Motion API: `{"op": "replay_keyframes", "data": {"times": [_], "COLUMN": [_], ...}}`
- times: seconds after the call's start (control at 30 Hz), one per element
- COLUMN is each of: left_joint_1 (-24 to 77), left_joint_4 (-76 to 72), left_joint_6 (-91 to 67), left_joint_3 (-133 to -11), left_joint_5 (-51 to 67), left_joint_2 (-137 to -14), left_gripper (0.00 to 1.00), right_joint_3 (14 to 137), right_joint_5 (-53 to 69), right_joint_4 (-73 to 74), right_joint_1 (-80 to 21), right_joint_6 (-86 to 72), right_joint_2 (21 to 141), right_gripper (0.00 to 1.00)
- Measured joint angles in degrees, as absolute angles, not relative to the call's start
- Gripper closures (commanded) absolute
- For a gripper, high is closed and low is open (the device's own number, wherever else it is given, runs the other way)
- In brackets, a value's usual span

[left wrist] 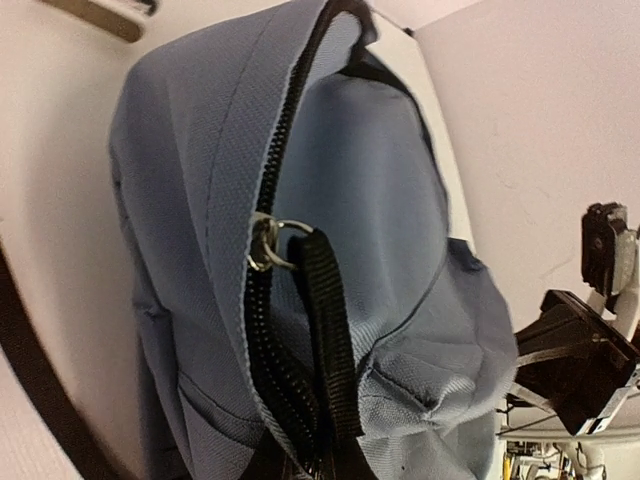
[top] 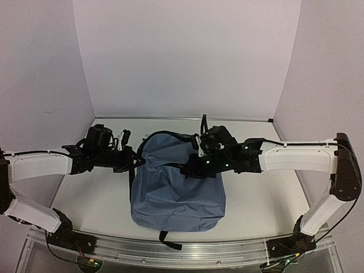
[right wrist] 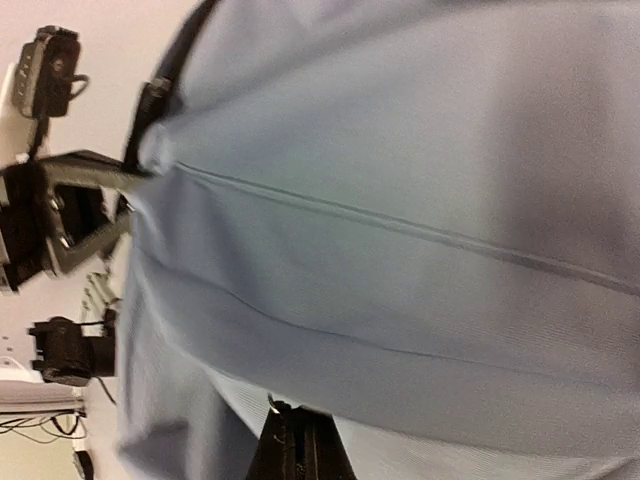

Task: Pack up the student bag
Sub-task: Unzip the student bag at the center of the board.

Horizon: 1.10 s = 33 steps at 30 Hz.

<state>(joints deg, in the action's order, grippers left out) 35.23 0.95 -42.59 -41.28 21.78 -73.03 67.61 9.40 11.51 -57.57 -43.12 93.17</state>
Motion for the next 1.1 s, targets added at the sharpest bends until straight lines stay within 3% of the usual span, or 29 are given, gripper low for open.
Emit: {"op": "replay_keyframes", "data": {"times": [0.37,0.7,0.9,1.1], "left_joint_1": [31.7,32.0,33.8,42.7], "left_joint_4": [5.2,-0.3,0.5,3.6], "left_joint_6": [-45.8,-47.9,-43.5,-39.9], "left_joint_3": [-34.6,-26.6,-26.5,-31.4], "left_joint_5": [16.6,23.8,28.0,26.1], "left_joint_2": [-67.8,-58.1,-58.3,-64.0], "left_gripper": [1.00,1.00,1.00,1.00], "right_joint_3": [63.5,62.5,69.0,78.6], "right_joint_5": [-2.5,-2.1,-6.2,-12.8], "right_joint_4": [17.0,16.2,20.0,22.0], "right_joint_1": [-56.2,-53.3,-52.9,-51.6], "right_joint_6": [-46.7,-44.0,-39.8,-35.1], "right_joint_2": [92.5,89.2,94.4,103.4], "right_gripper": [1.00,1.00,1.00,1.00]}}
